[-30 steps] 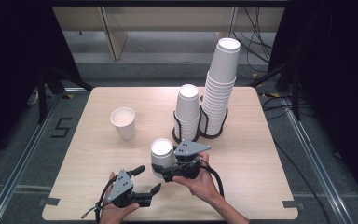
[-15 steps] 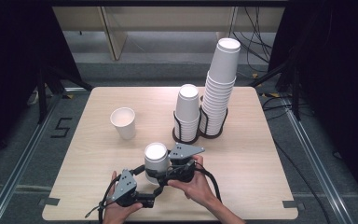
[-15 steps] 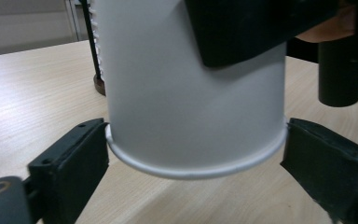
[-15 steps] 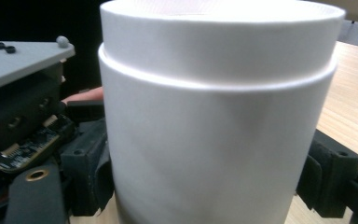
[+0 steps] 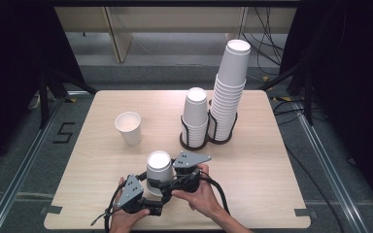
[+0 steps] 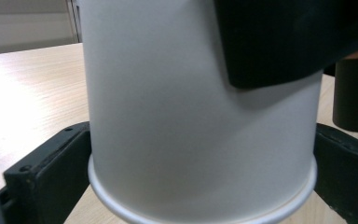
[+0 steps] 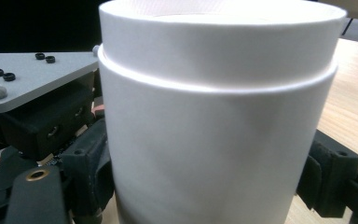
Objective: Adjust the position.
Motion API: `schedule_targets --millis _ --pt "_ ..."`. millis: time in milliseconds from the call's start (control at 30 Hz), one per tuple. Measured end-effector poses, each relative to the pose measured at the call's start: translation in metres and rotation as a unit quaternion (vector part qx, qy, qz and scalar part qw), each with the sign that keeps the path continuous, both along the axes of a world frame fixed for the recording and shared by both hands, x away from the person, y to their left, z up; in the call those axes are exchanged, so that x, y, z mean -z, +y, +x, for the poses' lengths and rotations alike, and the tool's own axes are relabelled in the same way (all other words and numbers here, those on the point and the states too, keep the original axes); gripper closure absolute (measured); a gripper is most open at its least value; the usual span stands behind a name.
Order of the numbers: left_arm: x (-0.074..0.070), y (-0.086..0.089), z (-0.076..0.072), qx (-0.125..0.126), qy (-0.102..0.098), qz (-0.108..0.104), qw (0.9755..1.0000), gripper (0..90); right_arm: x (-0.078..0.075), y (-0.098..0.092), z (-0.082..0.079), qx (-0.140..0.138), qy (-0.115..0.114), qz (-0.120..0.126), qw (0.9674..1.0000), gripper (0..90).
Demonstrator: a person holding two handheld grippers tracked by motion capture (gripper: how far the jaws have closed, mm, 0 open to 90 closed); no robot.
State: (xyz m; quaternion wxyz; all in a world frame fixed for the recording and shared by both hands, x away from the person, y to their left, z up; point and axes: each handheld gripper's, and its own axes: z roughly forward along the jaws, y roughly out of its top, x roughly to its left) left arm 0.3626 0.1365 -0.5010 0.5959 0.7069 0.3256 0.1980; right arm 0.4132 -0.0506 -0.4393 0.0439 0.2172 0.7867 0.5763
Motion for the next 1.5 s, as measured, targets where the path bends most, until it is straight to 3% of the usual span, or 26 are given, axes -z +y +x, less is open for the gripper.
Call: schedule_targets --millis 67,167,300,500,700,800,867,900,1000,1033,1167,1267,1333,1433,1500 --pt "-0.001 0.0 -0.001 -0.004 0.002 0.008 1.0 0.0 0.0 0.0 0.0 0.0 0.0 0.001 1.0 19.8" --pt "-0.001 -0.001 -0.001 -0.003 0.004 0.005 1.0 0.0 0.0 -0.002 -0.001 0.007 0.006 -0.004 1.0 19.7" --pt "0.0 -0.002 0.0 -0.004 0.012 -0.007 0.9999 0.0 0.003 0.0 -0.001 -0.002 0.001 0.01 0.9999 19.8" --pt "0.0 -0.002 0.0 -0.001 0.006 -0.01 0.9999 1.3 0.003 0.002 -0.004 -0.005 0.008 0.005 0.9999 19.2" --pt "-0.002 -0.004 -0.001 0.002 -0.001 0.008 1.0 7.5 0.002 0.001 -0.003 -0.004 0.009 -0.004 0.9999 15.8" --pt "-0.004 -0.004 -0.003 0.005 -0.008 0.035 0.9994 9.2 -0.002 -0.001 -0.003 -0.009 0.016 -0.017 0.9997 14.9" --pt "-0.005 -0.005 -0.002 0.013 -0.013 0.037 0.9991 10.0 -0.006 -0.003 -0.003 -0.004 0.011 -0.024 0.9997 14.7" --pt "-0.005 -0.005 -0.003 0.014 -0.012 0.05 0.9986 10.3 -0.008 -0.004 -0.003 -0.002 0.003 -0.028 0.9996 14.7" --pt "-0.003 -0.006 -0.003 0.019 -0.009 0.059 0.998 11.0 -0.016 -0.008 -0.004 -0.002 0.004 -0.025 0.9997 15.6" --pt "-0.003 -0.006 -0.003 0.021 -0.01 0.067 0.9975 11.3 -0.019 -0.011 -0.002 -0.003 -0.007 -0.021 0.9998 15.7" --pt "-0.002 -0.009 -0.003 0.028 -0.015 0.094 0.995 11.7 -0.032 -0.021 -0.002 -0.003 0.003 -0.028 0.9996 17.3" --pt "-0.002 -0.011 -0.003 0.033 -0.015 0.095 0.9948 11.8 -0.035 -0.026 -0.001 -0.005 0.009 -0.033 0.9994 20.5" --pt "-0.003 -0.011 -0.004 0.037 -0.018 0.107 0.9934 11.8 -0.035 -0.03 0.0 -0.012 0.013 -0.042 0.9989 22.1" --pt "-0.002 -0.012 -0.004 0.04 -0.019 0.101 0.9938 11.2 -0.033 -0.033 0.002 -0.017 0.03 -0.041 0.9986 23.6" --pt "-0.002 -0.011 -0.003 0.043 -0.024 0.086 0.995 9.7 -0.033 -0.035 0.004 -0.019 0.047 -0.022 0.9984 24.9"
